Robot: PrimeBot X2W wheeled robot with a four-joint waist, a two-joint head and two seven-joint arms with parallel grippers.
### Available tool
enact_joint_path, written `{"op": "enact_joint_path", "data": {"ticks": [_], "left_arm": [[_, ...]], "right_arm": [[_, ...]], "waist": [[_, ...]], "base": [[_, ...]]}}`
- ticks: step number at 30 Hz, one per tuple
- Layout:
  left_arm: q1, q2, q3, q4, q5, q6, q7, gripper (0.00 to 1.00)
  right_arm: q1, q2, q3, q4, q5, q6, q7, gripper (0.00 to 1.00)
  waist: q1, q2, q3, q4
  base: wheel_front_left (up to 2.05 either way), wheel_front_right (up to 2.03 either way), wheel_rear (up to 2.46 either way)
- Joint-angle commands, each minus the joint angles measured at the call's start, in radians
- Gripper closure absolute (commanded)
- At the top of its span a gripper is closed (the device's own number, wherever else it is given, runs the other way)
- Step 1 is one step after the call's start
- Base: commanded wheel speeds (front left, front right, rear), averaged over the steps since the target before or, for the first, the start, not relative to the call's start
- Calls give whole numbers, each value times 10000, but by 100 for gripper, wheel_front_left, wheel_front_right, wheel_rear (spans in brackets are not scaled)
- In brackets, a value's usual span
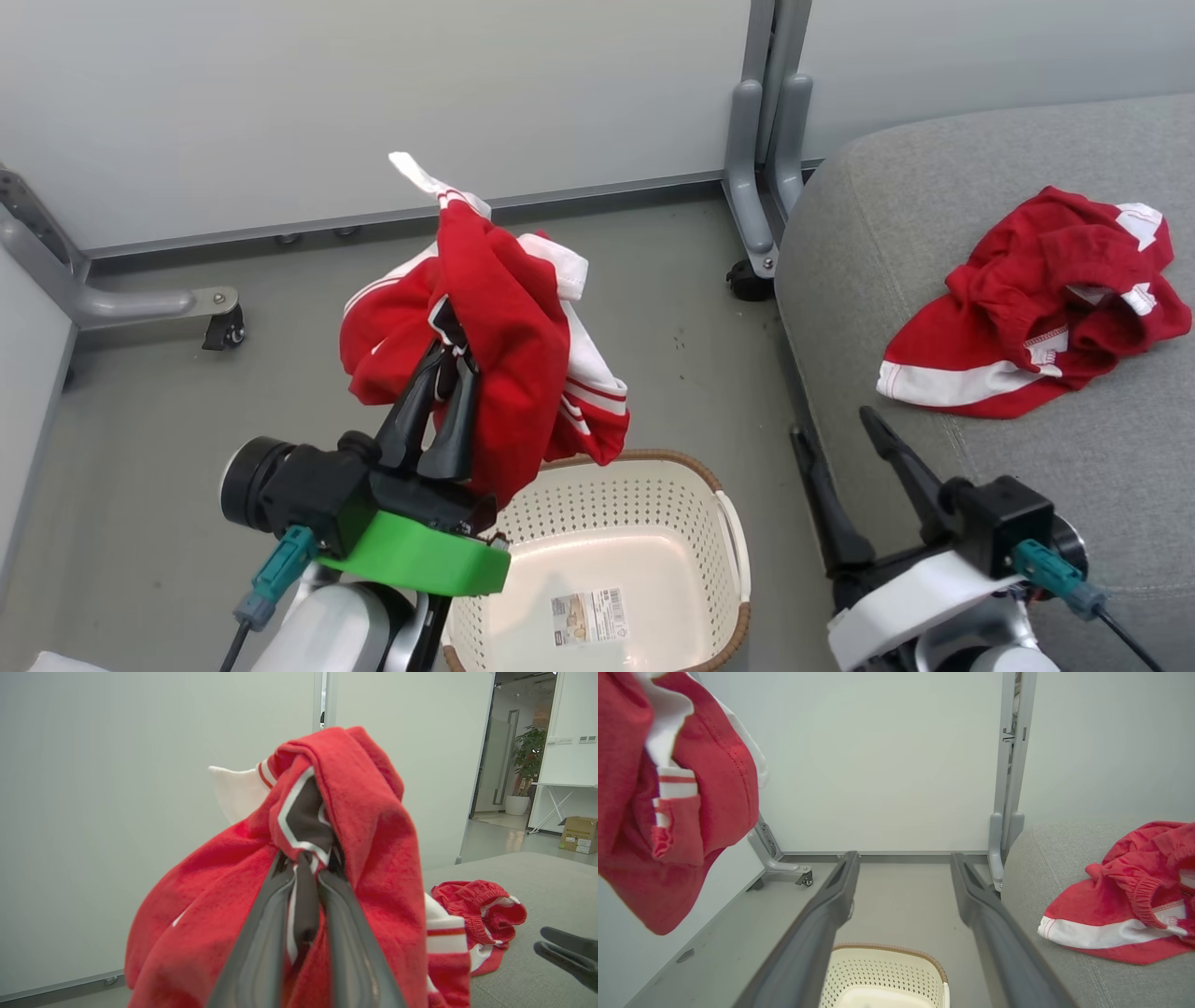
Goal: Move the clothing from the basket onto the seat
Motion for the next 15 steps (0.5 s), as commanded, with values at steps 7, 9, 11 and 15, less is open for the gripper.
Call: {"op": "enact_joint_path", "data": {"ticks": [7,9,11,15], "left_arm": [[-86,115,0,-77,45,94,27,100],[-151,117,-34,-60,46,61,37,100],[-233,103,-75,-44,56,37,50,100],[-347,62,-154,-2,58,4,70,100]], "right_arm": [[-1131,-101,1771,67,497,-3,106,0],[-1542,-173,2341,208,722,-3,57,0],[-1971,-201,2811,429,994,-3,4,0],[-2796,-296,3600,993,1405,-3,-135,0]], "waist": [[1,0,142,-2],[1,0,207,24],[1,0,266,67],[1,0,345,172]], "base": [[0,0,0],[0,0,0],[0,0,0],[0,0,0]]}}
